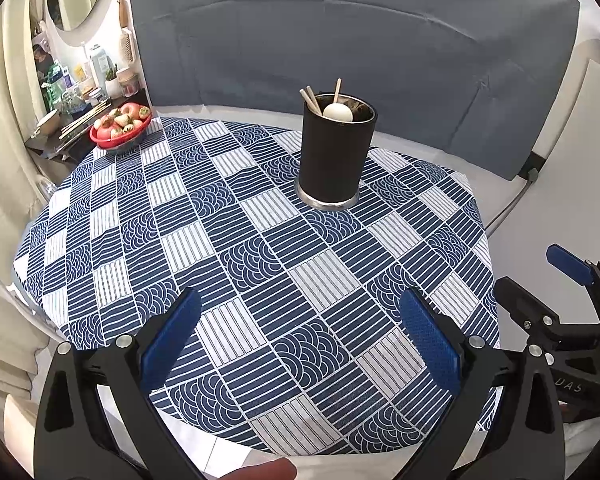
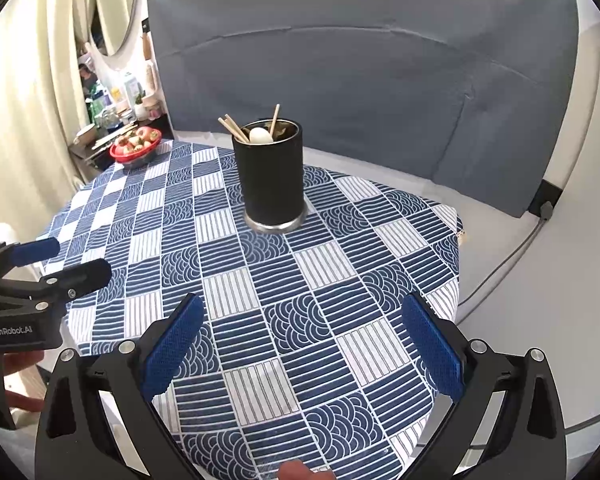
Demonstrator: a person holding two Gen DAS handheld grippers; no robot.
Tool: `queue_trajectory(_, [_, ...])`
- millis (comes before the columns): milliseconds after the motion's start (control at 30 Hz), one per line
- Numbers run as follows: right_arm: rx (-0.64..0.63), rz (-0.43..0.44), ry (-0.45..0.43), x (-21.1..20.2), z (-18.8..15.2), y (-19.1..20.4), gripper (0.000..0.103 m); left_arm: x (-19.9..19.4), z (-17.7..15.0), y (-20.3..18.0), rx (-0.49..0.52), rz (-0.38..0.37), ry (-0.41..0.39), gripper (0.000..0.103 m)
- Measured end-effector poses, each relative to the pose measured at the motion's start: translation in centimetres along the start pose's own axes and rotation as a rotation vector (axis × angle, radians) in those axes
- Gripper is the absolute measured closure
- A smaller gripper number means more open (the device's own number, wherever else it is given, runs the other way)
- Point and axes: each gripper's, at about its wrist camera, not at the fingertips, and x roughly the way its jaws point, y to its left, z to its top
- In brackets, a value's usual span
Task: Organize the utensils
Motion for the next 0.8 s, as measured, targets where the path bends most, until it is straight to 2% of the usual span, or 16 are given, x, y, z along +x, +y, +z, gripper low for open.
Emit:
queue_trajectory(267, [0.000, -0.001, 0.006, 0.19, -0.03, -0.06, 0.008, 0.13, -0.04, 0.38, -0.023, 0.002, 0.011, 0.006])
queue_trajectory(433, [-0.004, 0.010, 0.006, 0.15, -0.09, -0.02, 0.008, 0.03, -0.04, 0.14, -0.009, 0.008, 0.008, 0.006])
queue_trajectory(567, [-0.009, 0.021, 0.008, 0.27, -0.11, 0.06, 0.008, 0.16, 0.17, 0.17, -0.009, 0.045, 0.006, 0.006])
queue_trajectory(633, [-0.008, 0.022, 0.011, 0.34, -0.13, 0.06, 0.008, 0.11, 0.22, 0.27, -0.012, 0.028, 0.005, 0.006])
queue_trajectory(800, [-0.004, 0.022, 0.016, 0.55, -0.09, 0.02, 0.008, -0.04, 0.19, -0.31, 0.017, 0.039, -0.003, 0.006])
